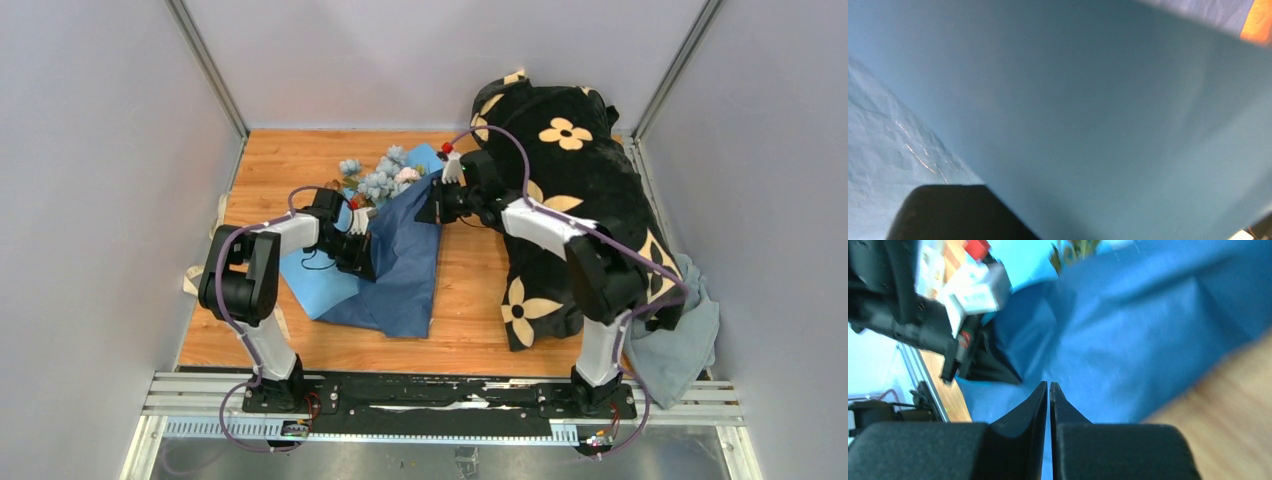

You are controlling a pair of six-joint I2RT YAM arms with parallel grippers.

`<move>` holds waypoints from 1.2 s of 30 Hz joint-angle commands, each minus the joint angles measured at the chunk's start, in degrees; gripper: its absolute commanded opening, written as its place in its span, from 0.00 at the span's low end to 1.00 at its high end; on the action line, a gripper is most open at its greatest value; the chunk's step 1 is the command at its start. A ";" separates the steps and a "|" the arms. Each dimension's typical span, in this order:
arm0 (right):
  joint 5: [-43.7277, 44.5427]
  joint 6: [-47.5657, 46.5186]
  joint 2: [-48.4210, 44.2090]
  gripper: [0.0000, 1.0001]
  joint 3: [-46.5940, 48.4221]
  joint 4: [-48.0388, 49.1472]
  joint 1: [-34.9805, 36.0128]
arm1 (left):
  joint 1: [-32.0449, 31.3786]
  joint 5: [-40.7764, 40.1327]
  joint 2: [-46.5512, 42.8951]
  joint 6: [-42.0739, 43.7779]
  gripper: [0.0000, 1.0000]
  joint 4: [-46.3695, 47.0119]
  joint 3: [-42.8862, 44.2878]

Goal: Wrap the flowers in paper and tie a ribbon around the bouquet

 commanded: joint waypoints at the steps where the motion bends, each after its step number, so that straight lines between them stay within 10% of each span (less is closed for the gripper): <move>1: -12.49 4.30 13.64 0.06 7.48 6.04 -1.06 | 0.79 -0.05 4.37 0.31 0.00 -1.43 -0.04; 17: 2.22 21.85 41.89 0.00 34.00 20.83 -11.52 | 2.00 -1.27 5.71 1.51 0.00 -2.55 -0.24; 28: 6.33 3.98 43.08 0.00 57.77 -2.97 -12.19 | 2.00 -1.24 6.34 0.29 0.00 -1.87 -0.14; 36: 3.15 -9.71 11.52 0.00 22.07 -6.08 -1.23 | 2.09 -1.98 4.15 -1.30 0.00 0.47 -0.46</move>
